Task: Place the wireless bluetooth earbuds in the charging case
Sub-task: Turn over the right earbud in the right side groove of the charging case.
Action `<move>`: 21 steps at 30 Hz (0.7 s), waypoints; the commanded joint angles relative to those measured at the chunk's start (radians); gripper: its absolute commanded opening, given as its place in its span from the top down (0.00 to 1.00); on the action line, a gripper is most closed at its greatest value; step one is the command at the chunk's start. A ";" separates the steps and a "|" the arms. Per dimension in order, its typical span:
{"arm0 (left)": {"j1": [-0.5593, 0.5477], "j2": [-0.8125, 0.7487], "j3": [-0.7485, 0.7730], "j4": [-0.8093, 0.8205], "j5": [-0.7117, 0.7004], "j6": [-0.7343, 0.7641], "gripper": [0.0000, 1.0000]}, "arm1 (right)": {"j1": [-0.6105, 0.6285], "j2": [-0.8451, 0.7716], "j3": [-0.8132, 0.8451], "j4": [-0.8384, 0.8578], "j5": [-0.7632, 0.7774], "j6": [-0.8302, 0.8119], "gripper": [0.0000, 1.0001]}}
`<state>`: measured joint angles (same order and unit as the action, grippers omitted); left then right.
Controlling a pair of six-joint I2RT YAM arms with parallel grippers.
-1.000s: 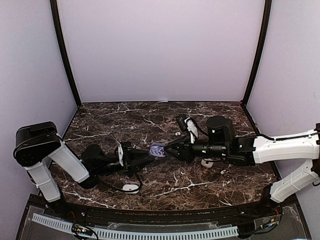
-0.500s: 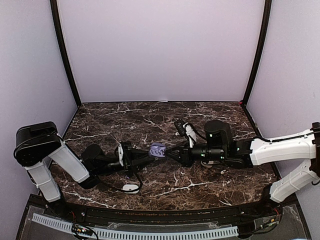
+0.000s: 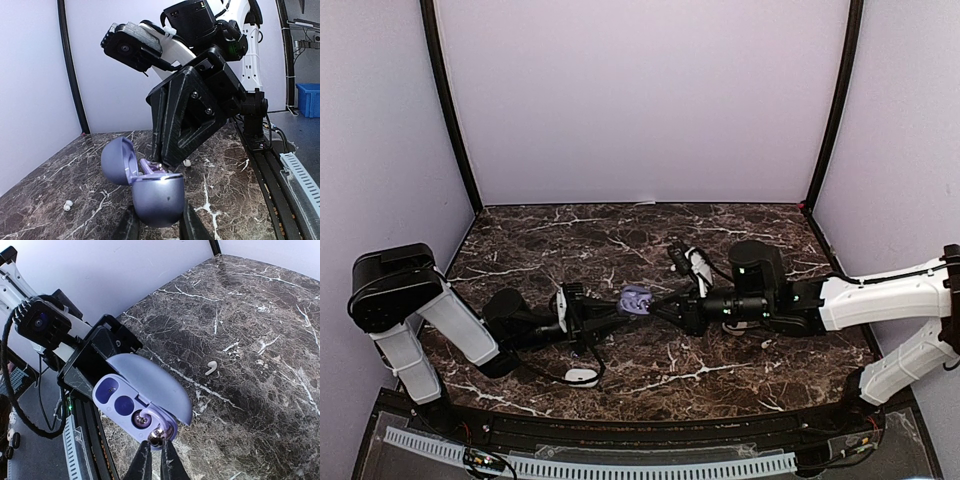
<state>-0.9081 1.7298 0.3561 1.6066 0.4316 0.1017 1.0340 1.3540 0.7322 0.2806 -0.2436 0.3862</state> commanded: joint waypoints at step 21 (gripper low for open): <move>-0.008 -0.011 0.012 0.172 0.015 -0.015 0.84 | -0.011 -0.029 0.024 -0.014 0.081 -0.003 0.84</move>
<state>-0.9081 1.7298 0.3569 1.6070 0.4316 0.0967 1.0309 1.2972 0.7139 0.2386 -0.1745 0.3748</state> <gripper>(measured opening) 0.263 0.163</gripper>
